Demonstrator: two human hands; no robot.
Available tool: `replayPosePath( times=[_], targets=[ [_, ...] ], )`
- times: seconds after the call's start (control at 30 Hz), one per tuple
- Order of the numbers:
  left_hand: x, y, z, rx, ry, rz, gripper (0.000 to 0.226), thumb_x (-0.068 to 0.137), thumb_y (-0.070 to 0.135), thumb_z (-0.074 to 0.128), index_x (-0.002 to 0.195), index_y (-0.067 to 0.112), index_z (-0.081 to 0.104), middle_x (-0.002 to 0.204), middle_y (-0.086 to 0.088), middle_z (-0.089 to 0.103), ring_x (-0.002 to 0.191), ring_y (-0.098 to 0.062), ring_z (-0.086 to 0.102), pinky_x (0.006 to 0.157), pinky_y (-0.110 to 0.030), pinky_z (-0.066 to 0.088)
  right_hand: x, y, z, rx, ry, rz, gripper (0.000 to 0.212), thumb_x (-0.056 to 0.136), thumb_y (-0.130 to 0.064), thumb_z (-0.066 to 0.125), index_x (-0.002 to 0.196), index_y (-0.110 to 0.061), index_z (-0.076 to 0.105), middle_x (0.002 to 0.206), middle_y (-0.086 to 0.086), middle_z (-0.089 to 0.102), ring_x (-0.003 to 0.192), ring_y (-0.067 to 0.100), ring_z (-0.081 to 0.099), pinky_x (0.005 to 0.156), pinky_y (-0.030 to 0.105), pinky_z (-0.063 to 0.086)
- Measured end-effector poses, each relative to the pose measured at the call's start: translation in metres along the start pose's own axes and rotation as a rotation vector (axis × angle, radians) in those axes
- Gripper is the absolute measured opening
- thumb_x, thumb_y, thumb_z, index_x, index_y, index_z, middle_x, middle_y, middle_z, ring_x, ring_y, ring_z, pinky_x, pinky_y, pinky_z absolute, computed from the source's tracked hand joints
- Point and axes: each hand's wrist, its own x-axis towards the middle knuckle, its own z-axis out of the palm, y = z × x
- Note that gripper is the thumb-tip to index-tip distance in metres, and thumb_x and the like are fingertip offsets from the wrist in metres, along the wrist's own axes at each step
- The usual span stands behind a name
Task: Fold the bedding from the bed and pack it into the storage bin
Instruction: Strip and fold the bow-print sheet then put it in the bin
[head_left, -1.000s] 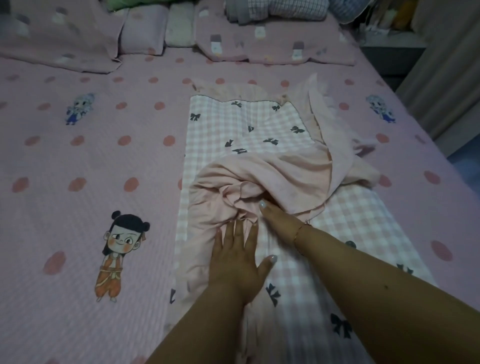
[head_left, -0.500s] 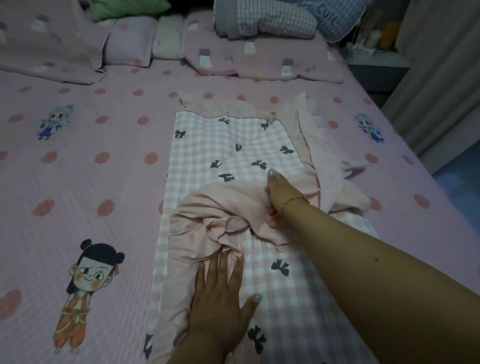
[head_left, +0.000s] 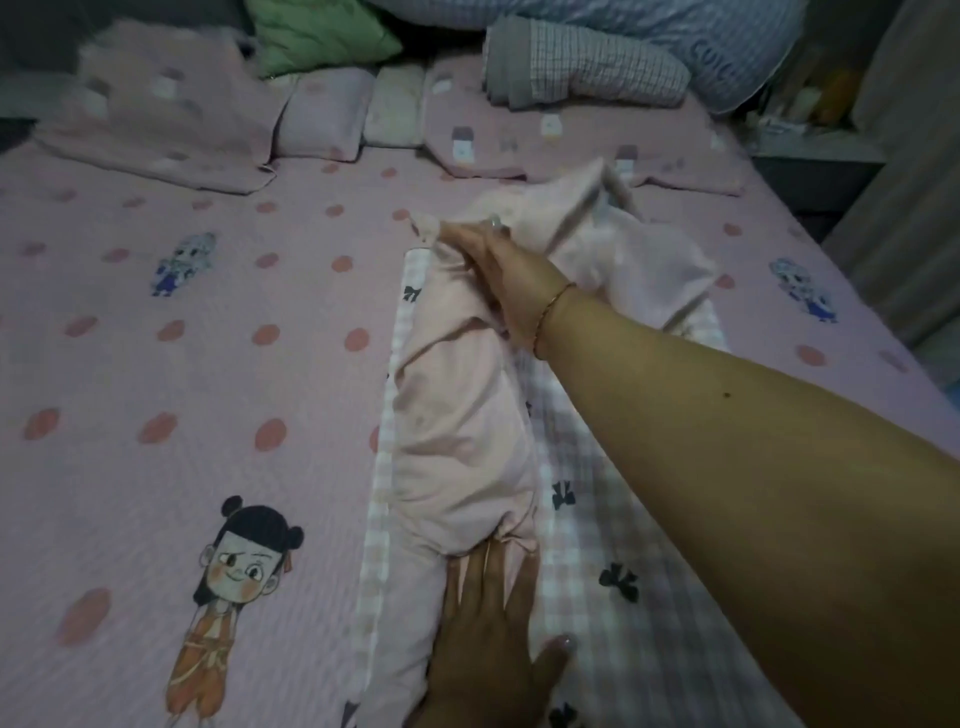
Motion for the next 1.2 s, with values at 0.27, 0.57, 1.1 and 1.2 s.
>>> replayPosePath(
  times=[0.27,0.57,1.1,1.2],
  targets=[
    [0.000,-0.003,0.003,0.005,-0.020,0.000,0.080,0.087,0.073,0.026,0.146,0.021,0.038,0.151,-0.015,0.037,0.137,-0.033,0.038,0.107,-0.049,0.020,-0.051,0.089,-0.006,-0.342,-0.056,0.374,0.052,0.100,-0.046,0.029,0.143,-0.019,0.040,0.149,0.004,0.037,0.138,0.020,0.033,0.113,0.030,0.025],
    [-0.002,0.002,0.000,0.007,-0.013,-0.008,0.078,0.090,0.071,0.019,0.150,0.022,0.029,0.155,-0.015,0.028,0.142,-0.033,0.029,0.109,-0.050,0.014,-0.083,0.114,-0.002,-0.525,-0.125,0.388,0.051,0.104,-0.035,0.013,0.146,-0.012,0.029,0.154,0.011,0.025,0.146,0.025,0.014,0.119,0.043,0.013],
    [-0.036,0.029,-0.045,-0.051,-0.479,-0.187,0.089,0.085,0.078,0.020,0.151,0.029,-0.013,0.158,-0.003,-0.021,0.145,-0.024,-0.021,0.118,-0.044,-0.009,-0.200,0.154,-0.001,-0.928,-0.228,0.494,0.050,0.103,-0.039,0.009,0.152,-0.028,0.003,0.160,-0.001,-0.004,0.148,0.019,-0.006,0.119,0.045,-0.005],
    [-0.057,0.041,-0.053,-0.069,-0.556,-0.236,0.089,0.085,0.077,0.022,0.151,0.027,-0.012,0.159,-0.004,-0.019,0.146,-0.026,-0.018,0.118,-0.044,-0.007,-0.232,0.154,0.005,-0.909,-0.241,0.500,0.050,0.103,-0.039,0.010,0.152,-0.027,0.007,0.160,-0.002,-0.002,0.148,0.016,-0.005,0.119,0.044,-0.007]
  ],
)
